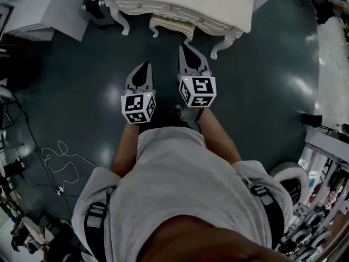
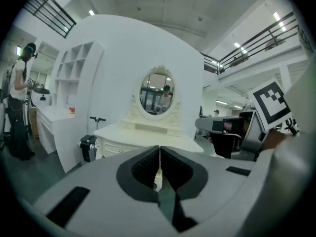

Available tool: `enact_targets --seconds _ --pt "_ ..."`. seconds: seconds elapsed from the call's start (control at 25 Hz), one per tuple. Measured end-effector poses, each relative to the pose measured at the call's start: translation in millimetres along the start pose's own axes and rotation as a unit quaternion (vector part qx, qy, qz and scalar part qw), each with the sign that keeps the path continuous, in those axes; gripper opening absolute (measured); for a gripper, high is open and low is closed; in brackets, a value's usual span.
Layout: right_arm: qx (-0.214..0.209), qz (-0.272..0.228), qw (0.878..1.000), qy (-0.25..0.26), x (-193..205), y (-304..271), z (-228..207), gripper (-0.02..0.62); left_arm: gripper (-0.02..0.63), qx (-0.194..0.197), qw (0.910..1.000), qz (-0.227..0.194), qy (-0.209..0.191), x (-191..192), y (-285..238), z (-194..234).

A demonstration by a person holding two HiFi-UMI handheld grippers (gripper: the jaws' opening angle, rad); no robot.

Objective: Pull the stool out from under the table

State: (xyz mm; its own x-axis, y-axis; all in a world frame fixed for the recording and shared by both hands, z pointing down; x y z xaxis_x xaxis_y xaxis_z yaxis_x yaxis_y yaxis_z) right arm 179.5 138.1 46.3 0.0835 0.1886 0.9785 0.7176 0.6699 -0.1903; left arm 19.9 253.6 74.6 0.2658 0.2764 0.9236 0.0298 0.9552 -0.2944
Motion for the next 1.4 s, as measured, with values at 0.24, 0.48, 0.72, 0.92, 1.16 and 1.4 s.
enact_targets --seconds 0.24,0.48,0.72,0.92,1.16,1.4 --pt "0.040 0.018 0.999 0.002 -2.1 -64.2 -23.1 0.014 0.011 0.039 0.9989 0.025 -0.002 -13.7 -82.5 35.0" --pt "0.098 0.090 0.991 -0.005 -0.1 -140.9 -45.7 0.014 0.011 0.108 0.9918 0.062 -0.027 -42.1 -187.0 83.0" --pt "0.099 0.113 0.989 0.013 38.6 -215.9 -51.8 0.014 0.011 0.164 0.9787 0.095 -0.079 -26.8 -269.0 139.3" --pt "0.088 0.144 0.986 0.011 103.9 -219.7 -55.3 0.014 0.011 0.162 0.9764 0.105 -0.097 22.4 -291.6 155.5" --pt "0.091 0.173 0.980 0.028 192.2 -186.3 -48.1 0.014 0.011 0.176 0.9681 0.140 -0.111 112.1 -288.9 157.1" --pt "0.123 0.174 0.976 0.033 265.9 -176.9 -69.3 0.014 0.011 0.174 0.9706 0.138 -0.094 180.0 -305.0 158.9"
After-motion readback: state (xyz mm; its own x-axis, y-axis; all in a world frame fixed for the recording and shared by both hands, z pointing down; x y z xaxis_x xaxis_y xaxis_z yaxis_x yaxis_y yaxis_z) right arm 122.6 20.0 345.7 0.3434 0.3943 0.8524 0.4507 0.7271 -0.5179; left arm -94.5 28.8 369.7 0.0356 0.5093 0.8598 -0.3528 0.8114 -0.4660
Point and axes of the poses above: the fingertips, and each gripper's own axes: y backward along the fingers, z to its left, x out of its underside, the point moved 10 cm from there along y, backward along the fingers, and after that the axes turned 4 degrees about y, right-handed, at the moved point
